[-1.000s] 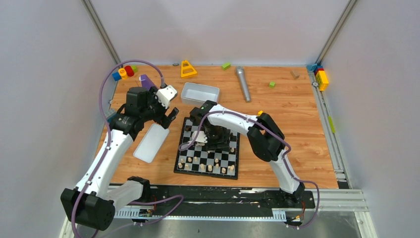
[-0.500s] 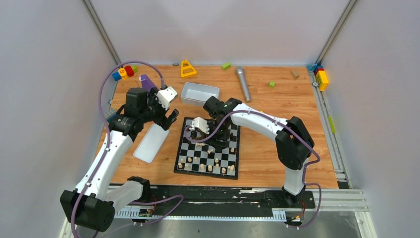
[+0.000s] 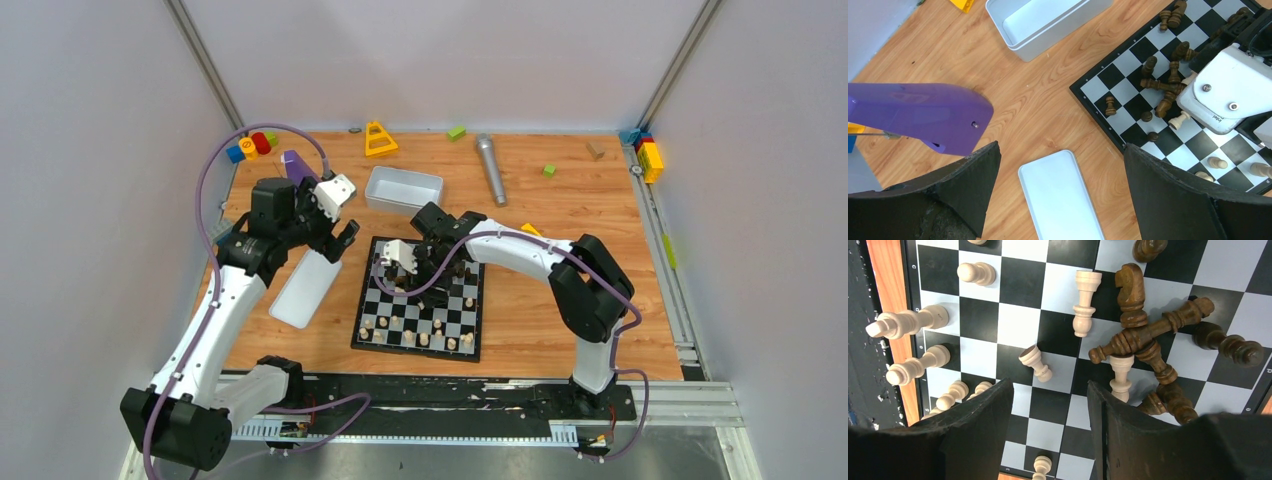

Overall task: Set up the chess pieces on the board
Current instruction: Pick up the chess piece from the chessboard.

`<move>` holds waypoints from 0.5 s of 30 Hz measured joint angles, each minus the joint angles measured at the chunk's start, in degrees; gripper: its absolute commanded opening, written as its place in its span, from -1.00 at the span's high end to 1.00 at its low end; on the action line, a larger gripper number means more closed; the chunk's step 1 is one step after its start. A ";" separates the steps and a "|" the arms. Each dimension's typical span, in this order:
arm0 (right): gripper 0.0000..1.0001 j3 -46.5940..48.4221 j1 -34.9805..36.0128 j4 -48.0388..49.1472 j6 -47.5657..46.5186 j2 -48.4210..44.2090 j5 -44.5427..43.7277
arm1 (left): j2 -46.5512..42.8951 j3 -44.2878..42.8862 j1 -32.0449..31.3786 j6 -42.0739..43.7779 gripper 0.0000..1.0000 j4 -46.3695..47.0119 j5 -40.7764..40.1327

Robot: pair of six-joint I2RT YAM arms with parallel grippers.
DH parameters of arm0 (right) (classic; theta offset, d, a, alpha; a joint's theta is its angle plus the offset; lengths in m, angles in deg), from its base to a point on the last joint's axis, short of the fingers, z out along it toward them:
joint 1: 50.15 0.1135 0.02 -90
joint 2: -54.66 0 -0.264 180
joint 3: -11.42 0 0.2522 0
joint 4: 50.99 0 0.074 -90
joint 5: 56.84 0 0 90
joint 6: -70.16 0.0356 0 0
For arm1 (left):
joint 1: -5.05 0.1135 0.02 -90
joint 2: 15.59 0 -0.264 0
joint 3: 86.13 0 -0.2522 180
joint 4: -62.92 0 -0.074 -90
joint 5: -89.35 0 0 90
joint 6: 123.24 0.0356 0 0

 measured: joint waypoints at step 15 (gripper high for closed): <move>-0.09 -2.27 1.38 3.15 -1.29 0.04 0.20 | 0.00 0.00 0.13 0.04 -1.00 0.00 -0.11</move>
